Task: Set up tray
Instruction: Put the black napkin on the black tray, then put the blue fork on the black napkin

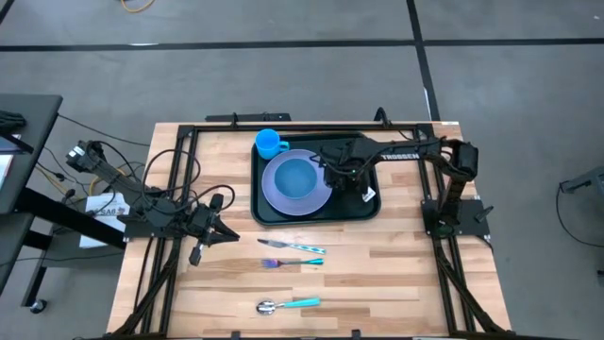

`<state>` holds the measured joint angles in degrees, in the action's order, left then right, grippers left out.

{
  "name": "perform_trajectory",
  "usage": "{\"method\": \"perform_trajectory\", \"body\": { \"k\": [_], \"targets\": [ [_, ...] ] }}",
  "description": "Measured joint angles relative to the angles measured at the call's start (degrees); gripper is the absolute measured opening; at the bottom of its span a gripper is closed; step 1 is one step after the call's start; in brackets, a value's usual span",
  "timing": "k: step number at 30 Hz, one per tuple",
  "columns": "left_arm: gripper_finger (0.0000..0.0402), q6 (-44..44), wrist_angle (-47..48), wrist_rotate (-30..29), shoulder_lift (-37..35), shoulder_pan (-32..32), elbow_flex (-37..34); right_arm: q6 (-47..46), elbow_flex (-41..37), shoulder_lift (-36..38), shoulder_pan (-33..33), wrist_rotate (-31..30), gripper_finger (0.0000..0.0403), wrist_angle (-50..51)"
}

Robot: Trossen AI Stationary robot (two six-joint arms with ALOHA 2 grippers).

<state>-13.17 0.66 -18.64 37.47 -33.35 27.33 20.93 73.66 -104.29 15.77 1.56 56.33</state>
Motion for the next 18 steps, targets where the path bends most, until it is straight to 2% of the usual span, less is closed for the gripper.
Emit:
{"method": "perform_trajectory", "body": {
  "k": [9, 18],
  "targets": [
    [0.0015, -0.13, -0.08, 0.16, 0.0, 0.0, 0.02, -1.01, 0.03, 0.0, 0.07, 0.03, 0.0118, 0.44],
    [0.0015, -0.15, -0.11, 0.16, 0.0, 0.0, 0.02, -1.66, 0.05, -0.02, 0.07, 0.01, 0.0199, 0.94]
  ]
}}
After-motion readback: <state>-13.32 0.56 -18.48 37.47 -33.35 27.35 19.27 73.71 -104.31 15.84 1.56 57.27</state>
